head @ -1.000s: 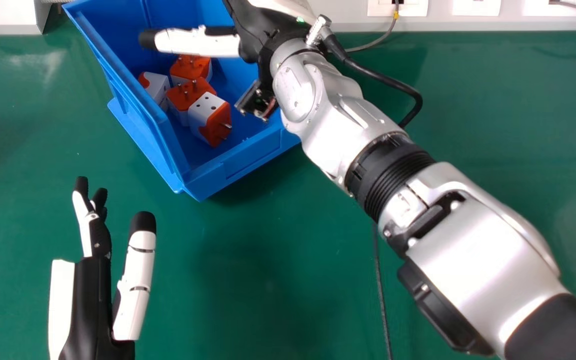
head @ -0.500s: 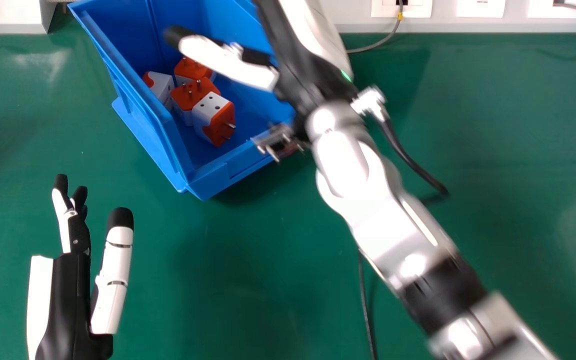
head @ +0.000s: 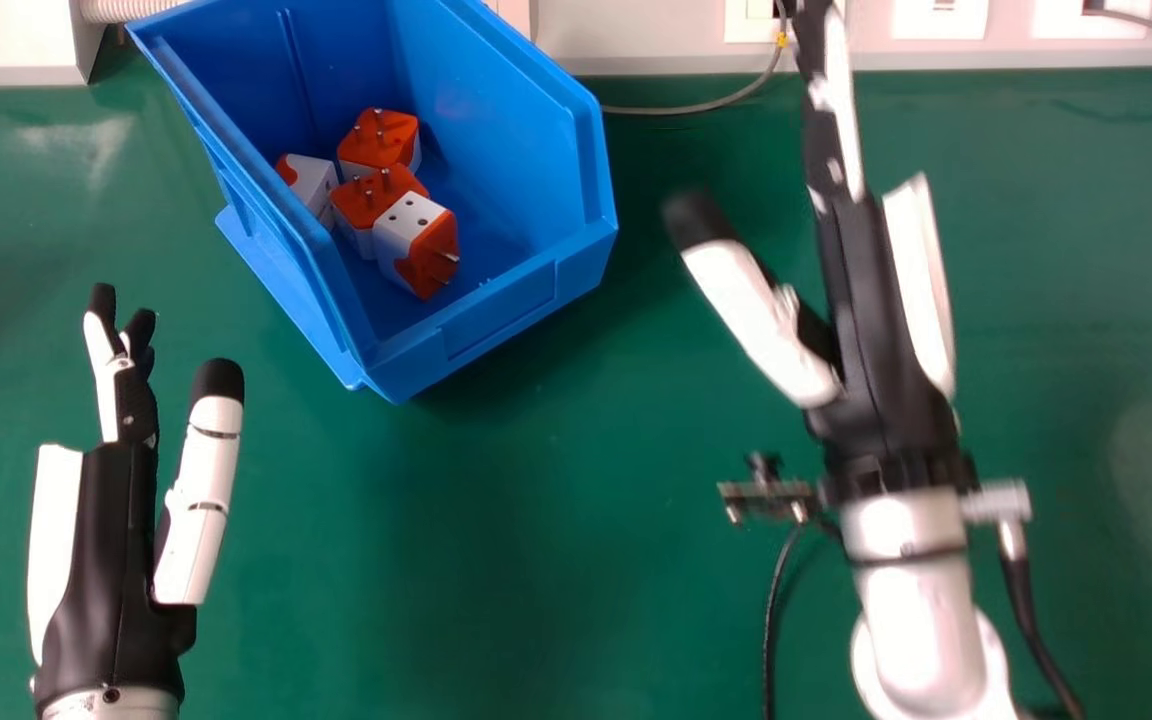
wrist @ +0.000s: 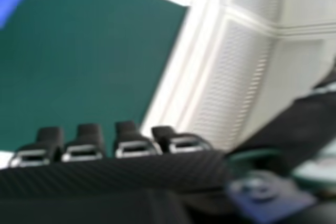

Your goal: Pick all objects and put in blue box

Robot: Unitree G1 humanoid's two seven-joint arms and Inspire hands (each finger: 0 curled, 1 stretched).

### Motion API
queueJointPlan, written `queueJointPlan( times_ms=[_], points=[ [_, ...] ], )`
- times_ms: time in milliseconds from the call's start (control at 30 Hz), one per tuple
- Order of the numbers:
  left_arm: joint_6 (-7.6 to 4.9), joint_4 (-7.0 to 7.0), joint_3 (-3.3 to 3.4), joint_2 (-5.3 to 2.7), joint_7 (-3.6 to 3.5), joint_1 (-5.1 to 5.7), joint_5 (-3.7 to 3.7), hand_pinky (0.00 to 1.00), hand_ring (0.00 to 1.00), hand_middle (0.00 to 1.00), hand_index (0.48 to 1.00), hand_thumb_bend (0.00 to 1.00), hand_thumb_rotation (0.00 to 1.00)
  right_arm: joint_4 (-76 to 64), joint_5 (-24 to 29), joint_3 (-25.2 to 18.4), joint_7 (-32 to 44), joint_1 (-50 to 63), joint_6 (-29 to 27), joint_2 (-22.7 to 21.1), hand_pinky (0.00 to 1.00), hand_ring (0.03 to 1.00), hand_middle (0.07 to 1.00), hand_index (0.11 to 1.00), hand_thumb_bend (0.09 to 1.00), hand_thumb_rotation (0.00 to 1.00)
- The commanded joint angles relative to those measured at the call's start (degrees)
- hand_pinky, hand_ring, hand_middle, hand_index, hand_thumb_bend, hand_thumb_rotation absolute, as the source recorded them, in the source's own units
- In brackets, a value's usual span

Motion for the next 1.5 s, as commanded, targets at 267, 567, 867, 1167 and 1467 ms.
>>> queueJointPlan(
  times_ms=[267, 567, 867, 1167, 1467],
  points=[
    [-2.17, 3.7, 2.96, 1.96, -2.41, -1.46, -4.55, 1.0, 1.0, 1.0, 1.0, 0.53, 1.0, 0.48, 4.03, -3.8, 4.46, 9.26, -1.51, -3.31, 0.93, 1.0, 1.0, 1.0, 0.521, 1.0],
    [-1.98, 5.33, 2.61, 1.58, -2.32, -1.54, -4.47, 0.96, 1.0, 0.99, 1.0, 0.55, 1.0, -0.95, 9.68, -7.21, 12.7, 10.13, 1.08, -6.31, 0.95, 1.0, 1.0, 1.0, 0.511, 1.0],
    [-1.12, 6.52, 2.35, 1.23, -1.74, -2.72, -4.21, 0.95, 1.0, 0.99, 1.0, 0.54, 1.0, -6.17, 15.67, -9.94, 20.09, 10.95, 7.12, -7.67, 0.97, 1.0, 1.0, 1.0, 0.489, 1.0],
    [-0.68, 8.93, 2.59, 1.58, -2.25, -4.55, -5.17, 0.94, 1.0, 0.99, 1.0, 0.53, 1.0, -9.23, 21.2, -11.65, 25.55, 11.4, 13.49, -7.53, 0.96, 1.0, 1.0, 1.0, 0.487, 1.0],
    [-4.24, 13.58, 3.65, 2.22, -3.68, -4.59, -6.95, 0.93, 0.99, 0.98, 1.0, 0.5, 1.0, -9.15, 21.83, -11.48, 27.0, 11.63, 14.49, -6.66, 0.98, 1.0, 1.0, 1.0, 0.42, 1.0]
  ],
)
